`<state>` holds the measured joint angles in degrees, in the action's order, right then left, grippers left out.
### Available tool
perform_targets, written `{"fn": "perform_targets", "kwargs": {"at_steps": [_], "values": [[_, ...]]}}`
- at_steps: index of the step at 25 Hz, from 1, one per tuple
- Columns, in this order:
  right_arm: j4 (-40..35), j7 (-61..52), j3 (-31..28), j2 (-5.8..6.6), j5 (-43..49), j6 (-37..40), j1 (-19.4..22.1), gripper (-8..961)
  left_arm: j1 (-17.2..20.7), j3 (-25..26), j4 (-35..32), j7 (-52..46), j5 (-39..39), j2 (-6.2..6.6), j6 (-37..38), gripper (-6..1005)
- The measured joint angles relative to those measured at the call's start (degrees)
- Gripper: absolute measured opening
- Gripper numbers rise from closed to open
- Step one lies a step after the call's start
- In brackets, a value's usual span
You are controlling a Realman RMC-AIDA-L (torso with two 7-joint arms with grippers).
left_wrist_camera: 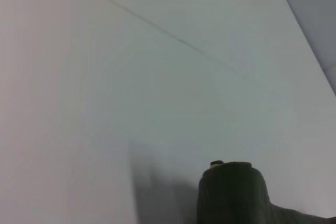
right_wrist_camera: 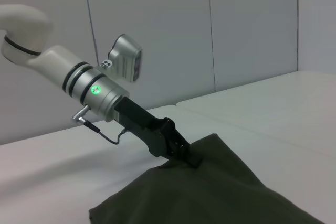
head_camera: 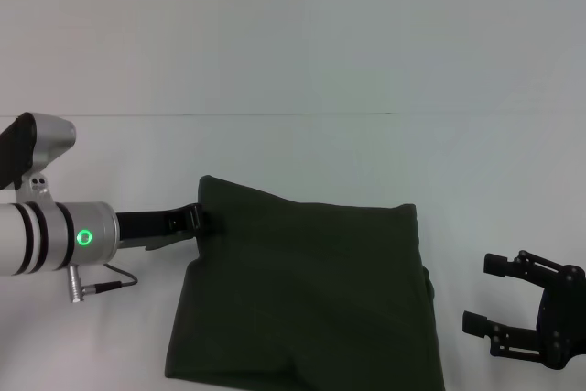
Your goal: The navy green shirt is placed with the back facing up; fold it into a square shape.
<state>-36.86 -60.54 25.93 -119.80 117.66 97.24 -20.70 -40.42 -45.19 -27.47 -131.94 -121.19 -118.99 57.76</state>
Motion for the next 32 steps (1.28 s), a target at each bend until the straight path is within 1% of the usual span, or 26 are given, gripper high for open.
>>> {"fn": "perform_targets", "kwargs": {"at_steps": [3, 6, 9, 10, 14, 18, 20, 24, 29, 32], "values": [[0.43, -0.01, 0.00, -0.08, -0.02, 0.56, -0.19, 905, 0.24, 0.02, -0.04, 0.00, 0.03, 0.00, -0.96, 54], [0.52, -0.02, 0.02, -0.08, -0.25, 0.78, -0.43, 905, 1.26, 0.61, -0.07, -0.41, 0.10, 0.06, -0.76, 55], [0.54, -0.02, 0.21, -0.08, -0.91, 0.94, -0.59, 905, 2.77, 3.81, -0.10, -0.62, 0.26, 0.01, 0.65, 55], [0.55, -0.02, 0.26, -0.08, -1.07, 0.99, -0.65, 905, 3.56, 6.06, -0.10, -0.58, 0.30, -0.21, 1.38, 55], [0.57, 0.09, 0.25, -0.08, -1.31, 1.23, -0.84, 906, 4.37, 7.97, -0.20, -0.04, 0.32, -0.42, 2.40, 54], [0.57, 0.21, 0.32, -0.09, -1.31, 1.05, -1.00, 906, 4.53, 8.13, -0.07, 3.22, 0.64, -0.50, 3.35, 54], [0.88, 0.28, 0.49, -0.08, -1.31, 0.94, -1.14, 906, 4.66, 8.24, 0.07, 5.90, 1.54, -0.83, 3.49, 81], [1.75, 0.40, 0.58, -0.04, -1.31, 0.81, -1.47, 906, 5.23, 8.96, -0.14, 7.51, 3.63, -1.13, 2.90, 134], [1.79, 0.42, 0.54, 0.00, -1.31, 0.56, -1.80, 907, 5.87, 9.11, -0.50, 10.85, 5.47, -0.73, 3.72, 278], [1.95, 0.73, 0.56, -0.04, -1.31, 0.19, -2.20, 907, 7.05, 9.36, -2.21, 14.53, 7.05, -0.47, 4.68, 365]]}}
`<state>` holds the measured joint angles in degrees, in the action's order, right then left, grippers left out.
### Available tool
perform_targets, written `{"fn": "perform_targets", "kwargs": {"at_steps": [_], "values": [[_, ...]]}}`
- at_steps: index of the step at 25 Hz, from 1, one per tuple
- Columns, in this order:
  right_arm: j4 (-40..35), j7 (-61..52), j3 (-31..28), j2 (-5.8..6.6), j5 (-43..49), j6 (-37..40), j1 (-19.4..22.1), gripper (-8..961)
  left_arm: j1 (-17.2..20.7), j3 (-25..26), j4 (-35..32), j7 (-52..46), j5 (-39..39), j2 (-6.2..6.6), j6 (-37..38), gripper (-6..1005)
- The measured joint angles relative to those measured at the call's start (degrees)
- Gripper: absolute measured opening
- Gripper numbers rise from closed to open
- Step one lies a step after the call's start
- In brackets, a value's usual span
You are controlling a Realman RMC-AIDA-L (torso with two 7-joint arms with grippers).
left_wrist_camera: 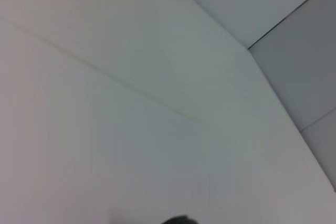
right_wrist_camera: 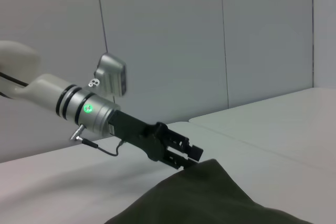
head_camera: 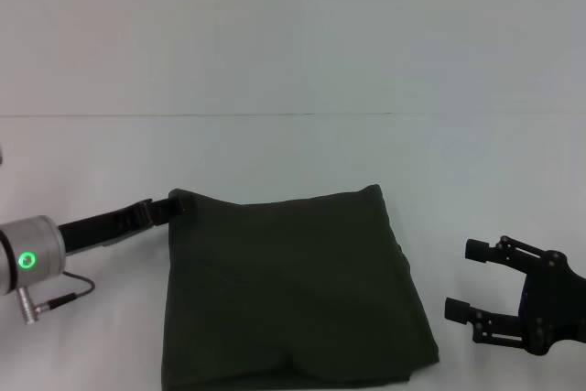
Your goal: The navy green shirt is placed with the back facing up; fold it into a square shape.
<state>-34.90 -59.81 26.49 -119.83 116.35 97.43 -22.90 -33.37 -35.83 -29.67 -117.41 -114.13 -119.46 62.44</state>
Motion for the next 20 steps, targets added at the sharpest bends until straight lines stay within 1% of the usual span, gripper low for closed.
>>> {"fn": "perform_targets", "kwargs": {"at_steps": [2, 5, 6, 10, 11, 13, 14, 16, 17, 18, 19, 20], "values": [[0.45, 0.80, 0.03, -0.02, 0.01, -0.05, -0.45, 907, 1.09, 1.01, -2.04, 3.84, 1.50, 0.30, 3.46, 459], [1.62, 2.33, 0.25, -0.04, 0.00, 0.22, -1.65, 907, 2.64, 3.35, -5.03, 12.23, 4.83, 0.69, 12.62, 600], [2.01, 2.58, 0.32, -0.06, 0.00, 0.29, -2.05, 907, 3.51, 4.21, -6.53, 15.66, 6.15, 0.69, 16.92, 639], [4.68, 4.64, 0.80, -0.21, 0.06, 1.08, -2.86, 906, 5.99, 4.96, -11.54, 25.42, 8.12, 0.35, 32.09, 796], [5.82, 6.61, 1.03, -0.21, 0.10, 1.61, -2.80, 907, 6.66, 4.83, -12.49, 28.29, 8.08, 0.12, 35.62, 835], [7.67, 10.26, 1.33, -0.22, 0.15, 2.36, -2.18, 908, 8.27, 3.79, -13.86, 34.28, 7.32, -0.42, 41.63, 882], [8.40, 11.81, 1.39, -0.22, 0.13, 2.57, -1.82, 909, 8.94, 3.22, -14.04, 36.18, 6.81, -0.60, 43.30, 905], [10.21, 14.35, 1.46, -0.25, 0.12, 2.67, -0.90, 910, 10.32, 2.09, -14.06, 38.41, 5.62, -0.82, 44.20, 952], [11.01, 15.13, 1.46, -0.26, 0.12, 2.65, -0.55, 909, 11.17, 1.59, -14.03, 39.62, 4.73, -0.96, 44.30, 951], [11.85, 15.63, 1.46, -0.25, 0.14, 2.54, -0.17, 908, 11.17, 1.59, -14.03, 39.62, 4.73, -0.96, 44.30, 950], [12.55, 15.90, 1.47, -0.24, 0.16, 2.23, 0.27, 907, 13.49, 1.00, -13.88, 43.51, 1.83, -1.71, 44.32, 949], [13.19, 16.17, 1.50, -0.24, 0.21, 1.87, 0.75, 906, 14.14, 0.99, -13.83, 44.59, 1.19, -1.98, 44.28, 948]]}}
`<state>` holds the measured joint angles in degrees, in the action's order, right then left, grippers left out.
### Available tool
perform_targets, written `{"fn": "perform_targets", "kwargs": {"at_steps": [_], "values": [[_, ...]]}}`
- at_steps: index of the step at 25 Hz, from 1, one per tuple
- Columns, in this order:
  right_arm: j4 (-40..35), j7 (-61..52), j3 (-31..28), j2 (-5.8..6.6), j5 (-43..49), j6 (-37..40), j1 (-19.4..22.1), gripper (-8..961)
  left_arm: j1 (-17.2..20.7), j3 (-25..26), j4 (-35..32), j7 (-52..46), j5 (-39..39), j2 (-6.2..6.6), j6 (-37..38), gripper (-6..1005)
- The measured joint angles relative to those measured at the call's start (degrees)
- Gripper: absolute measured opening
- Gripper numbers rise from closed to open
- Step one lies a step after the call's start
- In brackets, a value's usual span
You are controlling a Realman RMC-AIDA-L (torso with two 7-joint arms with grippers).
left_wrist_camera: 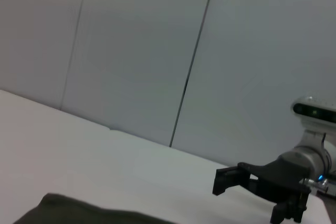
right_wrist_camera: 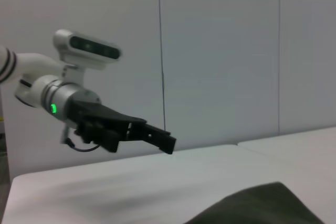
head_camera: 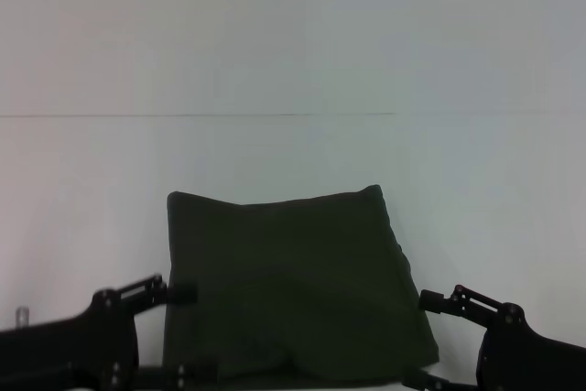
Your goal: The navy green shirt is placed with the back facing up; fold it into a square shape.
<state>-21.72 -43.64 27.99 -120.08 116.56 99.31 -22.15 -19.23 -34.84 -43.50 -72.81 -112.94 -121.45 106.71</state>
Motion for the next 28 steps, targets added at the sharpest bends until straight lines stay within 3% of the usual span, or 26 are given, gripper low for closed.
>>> {"fn": "perform_targets", "kwargs": {"at_steps": [4, 7, 13, 28], "values": [[3.64, 3.77, 0.19, 0.03, 0.12, -2.91, 1.81, 904, 3.58, 0.55, 0.49, 4.25, -1.99, -0.95, -2.13, 947], [5.45, 6.23, 0.68, 0.03, 0.17, -5.91, 2.87, 903, 5.43, 1.37, 3.68, 6.67, -2.03, -0.70, -4.53, 947], [7.23, 8.72, 1.07, -0.03, 0.22, -7.86, 3.40, 901, 6.01, 3.90, 9.41, 10.84, -2.16, 0.37, -5.42, 947], [7.91, 9.11, 0.32, -0.07, -0.25, -7.46, 3.22, 900, 5.89, 3.93, 9.50, 11.54, -2.18, -0.08, -5.62, 947]]}}
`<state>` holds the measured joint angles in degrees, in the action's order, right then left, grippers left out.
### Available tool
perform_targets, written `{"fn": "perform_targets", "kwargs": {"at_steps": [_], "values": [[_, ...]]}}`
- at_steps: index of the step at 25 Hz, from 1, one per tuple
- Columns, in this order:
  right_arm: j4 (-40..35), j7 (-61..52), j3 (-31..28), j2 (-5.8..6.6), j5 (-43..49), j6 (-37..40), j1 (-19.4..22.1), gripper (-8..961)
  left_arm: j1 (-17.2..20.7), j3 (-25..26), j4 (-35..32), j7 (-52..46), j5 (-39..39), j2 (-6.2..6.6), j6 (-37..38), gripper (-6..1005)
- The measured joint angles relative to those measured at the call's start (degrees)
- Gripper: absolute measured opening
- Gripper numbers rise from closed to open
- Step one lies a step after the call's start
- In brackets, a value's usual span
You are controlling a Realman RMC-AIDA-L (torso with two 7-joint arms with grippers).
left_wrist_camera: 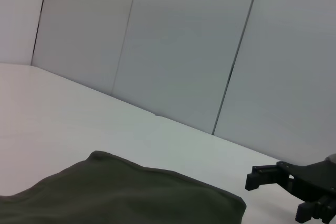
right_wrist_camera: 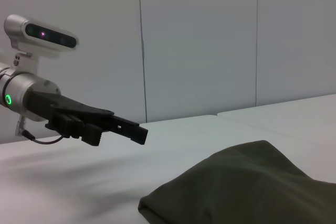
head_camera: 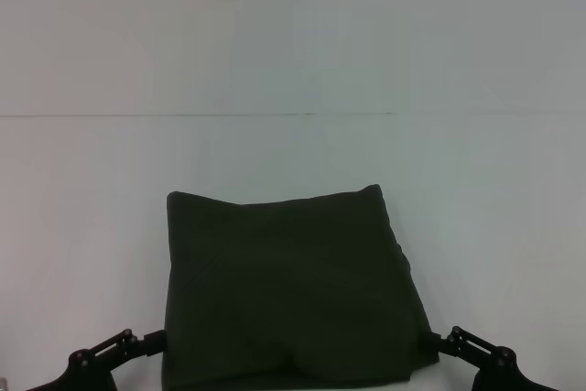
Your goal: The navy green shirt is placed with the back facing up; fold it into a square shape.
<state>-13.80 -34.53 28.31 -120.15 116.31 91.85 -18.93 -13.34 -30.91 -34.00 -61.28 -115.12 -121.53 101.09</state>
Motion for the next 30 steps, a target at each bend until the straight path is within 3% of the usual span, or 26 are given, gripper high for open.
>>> {"fn": "perform_targets", "kwargs": {"at_steps": [30], "values": [[0.71, -0.27, -1.59, 0.01, -0.03, 0.34, -0.79, 899, -0.35, 2.00, 0.08, -0.28, 0.70, -0.35, 0.29, 947]]}}
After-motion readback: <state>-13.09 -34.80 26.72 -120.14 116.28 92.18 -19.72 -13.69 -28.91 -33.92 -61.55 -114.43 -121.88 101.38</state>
